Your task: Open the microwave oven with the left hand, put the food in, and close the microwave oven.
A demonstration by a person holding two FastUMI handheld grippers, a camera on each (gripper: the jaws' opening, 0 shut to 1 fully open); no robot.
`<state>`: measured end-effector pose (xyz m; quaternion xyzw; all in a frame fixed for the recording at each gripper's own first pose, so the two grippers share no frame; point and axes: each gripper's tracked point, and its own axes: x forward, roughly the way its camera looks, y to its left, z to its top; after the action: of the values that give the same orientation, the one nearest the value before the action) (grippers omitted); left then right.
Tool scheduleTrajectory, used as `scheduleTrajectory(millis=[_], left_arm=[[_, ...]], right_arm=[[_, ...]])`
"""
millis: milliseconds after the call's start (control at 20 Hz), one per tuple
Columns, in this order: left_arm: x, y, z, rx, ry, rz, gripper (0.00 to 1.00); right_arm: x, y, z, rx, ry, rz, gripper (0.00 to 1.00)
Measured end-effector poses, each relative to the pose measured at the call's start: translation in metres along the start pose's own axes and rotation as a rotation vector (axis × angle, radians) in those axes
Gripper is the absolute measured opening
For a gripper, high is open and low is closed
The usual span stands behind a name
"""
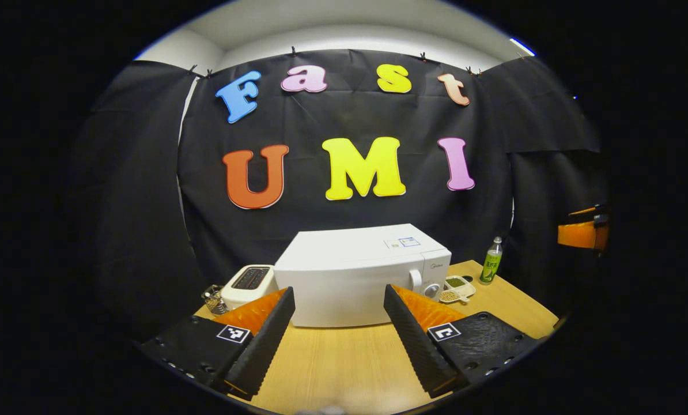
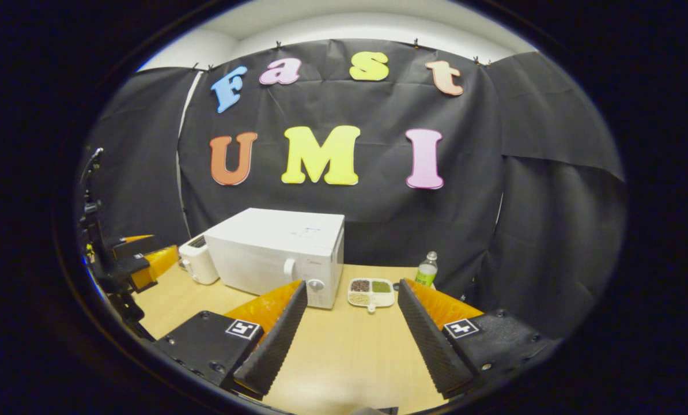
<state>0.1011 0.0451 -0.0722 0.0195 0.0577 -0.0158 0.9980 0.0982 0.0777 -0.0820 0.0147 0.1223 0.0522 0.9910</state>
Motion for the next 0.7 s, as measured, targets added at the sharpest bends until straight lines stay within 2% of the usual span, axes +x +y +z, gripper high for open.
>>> scheduleTrajectory(millis=[50, 100, 150, 200, 250, 400, 450, 650, 700], left_arm=[[-0.008, 0.004, 0.010, -0.005, -0.015, -0.002, 0.96], [-0.014, 0.008, 0.018, -0.012, -0.024, -0.003, 0.96], [-0.020, 0.012, 0.024, -0.023, -0.032, -0.003, 0.96], [-0.024, 0.013, 0.028, -0.032, -0.032, -0.009, 0.96], [-0.027, 0.015, 0.033, -0.038, -0.041, -0.013, 0.96], [-0.032, 0.023, 0.048, -0.039, -0.066, -0.006, 0.96], [-0.033, 0.024, 0.052, -0.036, -0.076, -0.006, 0.96], [-0.039, 0.033, 0.064, -0.033, -0.105, 0.005, 0.96], [-0.041, 0.035, 0.068, -0.035, -0.116, 0.005, 0.96]], right_arm=[[0.000, 0.004, 0.003, 0.018, -0.012, -0.004, 0.92], [0.000, 0.009, 0.005, 0.034, -0.021, -0.007, 1.00], [-0.001, 0.012, 0.006, 0.042, -0.028, -0.012, 1.00], [-0.001, 0.014, 0.008, 0.045, -0.039, -0.017, 0.92], [-0.003, 0.017, 0.012, 0.040, -0.049, -0.020, 1.00], [-0.011, 0.023, 0.027, 0.025, -0.093, -0.033, 1.00], [-0.013, 0.026, 0.032, 0.024, -0.103, -0.034, 0.92], [-0.017, 0.028, 0.046, 0.015, -0.128, -0.051, 0.92], [-0.017, 0.029, 0.047, 0.011, -0.126, -0.052, 1.00]])
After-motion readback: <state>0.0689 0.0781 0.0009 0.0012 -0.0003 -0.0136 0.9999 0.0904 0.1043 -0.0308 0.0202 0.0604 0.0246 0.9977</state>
